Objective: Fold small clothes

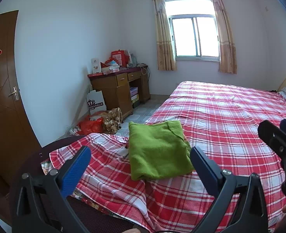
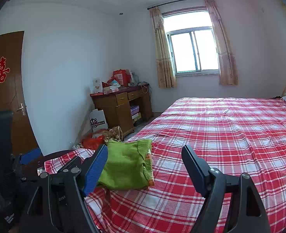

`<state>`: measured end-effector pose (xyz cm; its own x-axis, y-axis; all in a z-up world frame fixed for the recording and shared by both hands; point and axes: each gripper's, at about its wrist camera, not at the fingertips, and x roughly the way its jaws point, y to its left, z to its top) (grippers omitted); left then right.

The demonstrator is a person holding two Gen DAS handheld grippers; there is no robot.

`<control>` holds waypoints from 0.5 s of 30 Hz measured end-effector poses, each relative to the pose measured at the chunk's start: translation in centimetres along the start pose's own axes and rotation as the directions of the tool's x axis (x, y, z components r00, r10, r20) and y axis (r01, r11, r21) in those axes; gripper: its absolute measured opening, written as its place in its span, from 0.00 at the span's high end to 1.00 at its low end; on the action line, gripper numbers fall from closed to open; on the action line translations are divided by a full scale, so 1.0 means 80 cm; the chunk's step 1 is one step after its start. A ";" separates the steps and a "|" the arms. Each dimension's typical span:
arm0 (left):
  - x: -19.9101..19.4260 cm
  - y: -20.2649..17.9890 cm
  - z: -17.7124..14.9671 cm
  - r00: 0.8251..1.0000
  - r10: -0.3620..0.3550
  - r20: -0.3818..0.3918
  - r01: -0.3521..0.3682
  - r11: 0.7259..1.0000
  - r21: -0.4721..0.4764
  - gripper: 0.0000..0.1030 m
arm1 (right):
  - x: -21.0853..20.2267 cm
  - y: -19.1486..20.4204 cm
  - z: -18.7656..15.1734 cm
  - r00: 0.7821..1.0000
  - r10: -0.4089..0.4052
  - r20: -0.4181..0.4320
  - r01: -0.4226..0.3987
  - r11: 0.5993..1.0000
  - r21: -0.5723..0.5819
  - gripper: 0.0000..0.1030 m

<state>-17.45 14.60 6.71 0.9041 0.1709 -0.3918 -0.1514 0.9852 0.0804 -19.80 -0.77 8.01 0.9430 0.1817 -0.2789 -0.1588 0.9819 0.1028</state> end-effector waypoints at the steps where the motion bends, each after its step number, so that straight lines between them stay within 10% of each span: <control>1: 0.000 0.000 0.000 1.000 0.000 -0.001 0.000 1.000 0.001 0.00 | 0.000 0.000 0.000 1.000 0.001 0.000 -0.001 1.000 0.000 0.23; 15: 0.006 0.001 -0.004 1.000 0.011 -0.015 -0.011 1.000 0.007 0.00 | -0.001 -0.006 -0.003 1.000 -0.002 -0.001 0.002 1.000 0.019 0.23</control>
<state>-17.12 14.79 6.22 0.8963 0.1817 -0.4045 -0.1580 0.9832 0.0914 -19.84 -1.26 7.78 0.9430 0.1799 -0.2799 -0.1515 0.9811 0.1203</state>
